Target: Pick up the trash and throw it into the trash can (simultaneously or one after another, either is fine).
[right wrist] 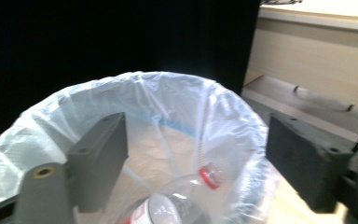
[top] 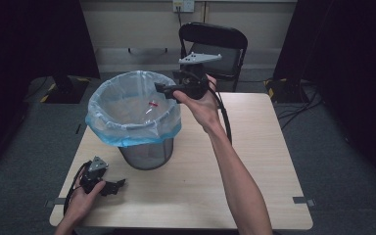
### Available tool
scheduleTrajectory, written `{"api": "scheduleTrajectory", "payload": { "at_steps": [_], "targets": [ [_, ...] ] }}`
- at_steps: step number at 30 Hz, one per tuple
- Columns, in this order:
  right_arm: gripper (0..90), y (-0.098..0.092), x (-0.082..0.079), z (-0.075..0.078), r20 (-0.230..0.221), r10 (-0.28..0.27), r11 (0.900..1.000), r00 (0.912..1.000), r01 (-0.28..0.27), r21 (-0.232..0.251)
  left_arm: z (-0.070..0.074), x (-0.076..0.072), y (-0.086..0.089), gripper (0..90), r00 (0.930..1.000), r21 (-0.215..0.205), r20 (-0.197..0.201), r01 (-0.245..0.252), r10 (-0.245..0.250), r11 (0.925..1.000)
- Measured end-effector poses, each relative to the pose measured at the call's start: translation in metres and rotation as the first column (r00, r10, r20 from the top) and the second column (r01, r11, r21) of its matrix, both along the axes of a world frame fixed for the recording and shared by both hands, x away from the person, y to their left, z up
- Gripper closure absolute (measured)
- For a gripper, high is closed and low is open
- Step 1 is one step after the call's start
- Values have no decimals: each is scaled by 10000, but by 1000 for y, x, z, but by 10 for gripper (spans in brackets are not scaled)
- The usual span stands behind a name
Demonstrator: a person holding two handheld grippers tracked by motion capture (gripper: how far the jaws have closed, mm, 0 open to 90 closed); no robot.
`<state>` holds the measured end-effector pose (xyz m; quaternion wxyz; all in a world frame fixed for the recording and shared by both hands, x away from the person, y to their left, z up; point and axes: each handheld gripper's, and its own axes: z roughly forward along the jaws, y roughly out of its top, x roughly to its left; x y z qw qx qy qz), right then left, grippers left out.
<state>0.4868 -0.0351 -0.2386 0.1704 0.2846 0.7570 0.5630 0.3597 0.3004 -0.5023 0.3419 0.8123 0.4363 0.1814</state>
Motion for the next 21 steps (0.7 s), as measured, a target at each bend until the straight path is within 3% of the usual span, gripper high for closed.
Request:
{"api": "scheduleTrajectory", "payload": {
  "at_steps": [6, 21],
  "targets": [
    [232, -13, -5, 2, 208, -593, 9981, 9980, 589, 197, 0, 0, 0, 1, 10000, 5, 3, -2, 2, 10000],
    [221, -51, -15, -7, 446, -1644, 9864, 9854, 1644, 36, 0, 0, 0, 1, 10000, 12, 4, -30, 30, 10000]
  ]
}}
